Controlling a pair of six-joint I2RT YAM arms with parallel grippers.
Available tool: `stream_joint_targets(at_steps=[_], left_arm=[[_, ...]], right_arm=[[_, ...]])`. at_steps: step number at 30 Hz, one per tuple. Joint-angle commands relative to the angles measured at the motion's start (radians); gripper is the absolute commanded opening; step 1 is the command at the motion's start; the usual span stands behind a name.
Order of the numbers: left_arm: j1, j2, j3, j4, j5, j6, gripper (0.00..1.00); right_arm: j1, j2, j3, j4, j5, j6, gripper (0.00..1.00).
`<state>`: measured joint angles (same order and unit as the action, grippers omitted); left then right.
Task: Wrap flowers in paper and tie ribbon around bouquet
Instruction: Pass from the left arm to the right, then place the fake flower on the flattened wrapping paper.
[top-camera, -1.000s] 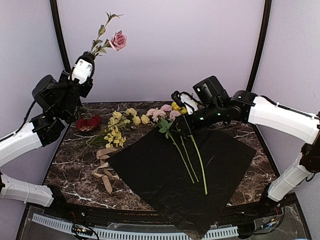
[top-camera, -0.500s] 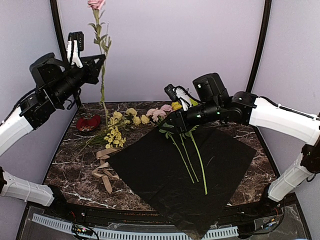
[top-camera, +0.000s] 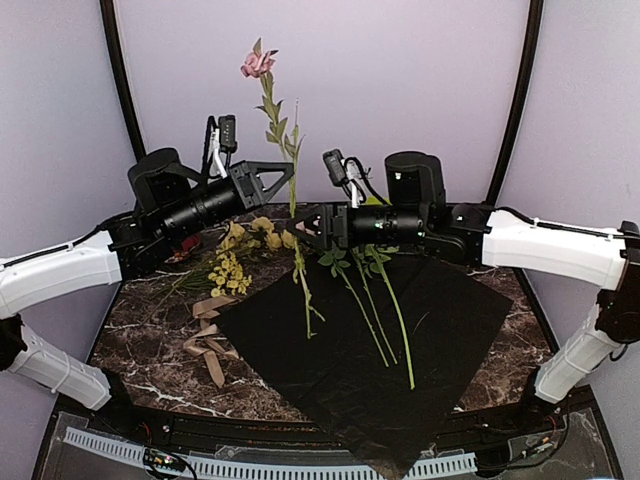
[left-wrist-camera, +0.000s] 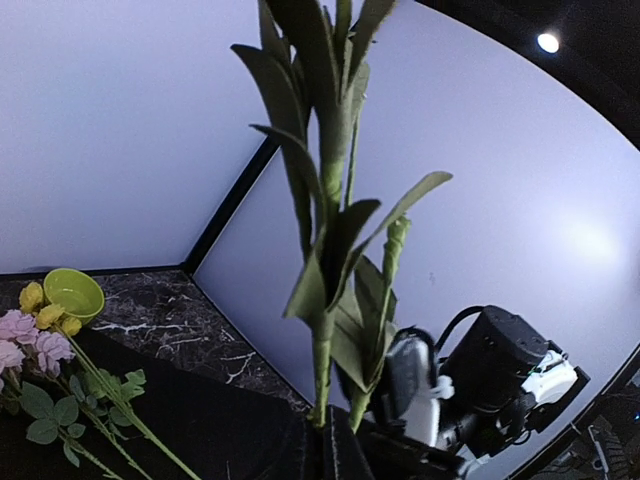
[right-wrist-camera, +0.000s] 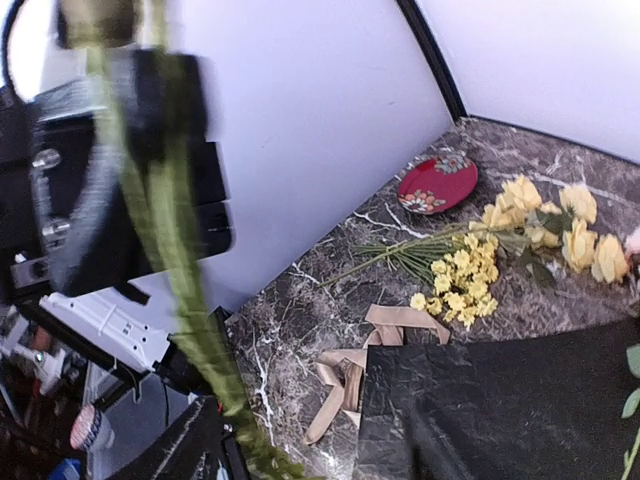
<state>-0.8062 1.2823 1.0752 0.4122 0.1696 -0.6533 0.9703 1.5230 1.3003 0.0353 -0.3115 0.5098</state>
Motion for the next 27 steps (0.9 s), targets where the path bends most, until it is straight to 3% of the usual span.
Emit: stream_joint_targets(at_steps=[1,7,11,14,16,17,18,21,27], left_arm=[[-0.005,-0.019,-0.035,0.138,0.045,-0.101,0.00],[-0.010,-0.003,-0.080,0.171,0.049,-0.144,0.00],[-0.010,-0.007,-0.094,0.139,0.021,-0.121,0.00],[-0.010,-0.010,-0.078,0.024,-0.020,-0.096,0.03],[-0.010,-0.010,-0.047,-0.132,-0.085,-0.048,0.44],[-0.010,-0.008,-0.036,-0.220,-0.122,-0.017,0.59],[-0.009,-0.008,-0.030,-0.293,-0.168,0.008,0.65],[-0.003,-0.003,-0.059,-0.477,-0.282,0.063,0.68],[-0.002,0.011,-0.197,-0.587,-0.330,0.061,0.67]], right_arm=[[0.007,0.028,0.024,0.060,0.055,0.046,0.52],[0.004,0.027,0.008,0.076,0.055,0.058,0.00],[-0.004,0.008,-0.012,0.041,0.089,0.052,0.00],[-0.031,0.003,-0.003,-0.071,0.136,0.045,0.00],[-0.070,0.004,-0.001,-0.177,0.157,0.037,0.00],[-0.092,0.011,0.008,-0.250,0.180,0.028,0.00],[-0.113,0.026,0.022,-0.342,0.222,0.014,0.00],[-0.159,0.077,0.053,-0.569,0.346,-0.033,0.00],[-0.233,0.227,0.080,-0.732,0.319,-0.088,0.00]])
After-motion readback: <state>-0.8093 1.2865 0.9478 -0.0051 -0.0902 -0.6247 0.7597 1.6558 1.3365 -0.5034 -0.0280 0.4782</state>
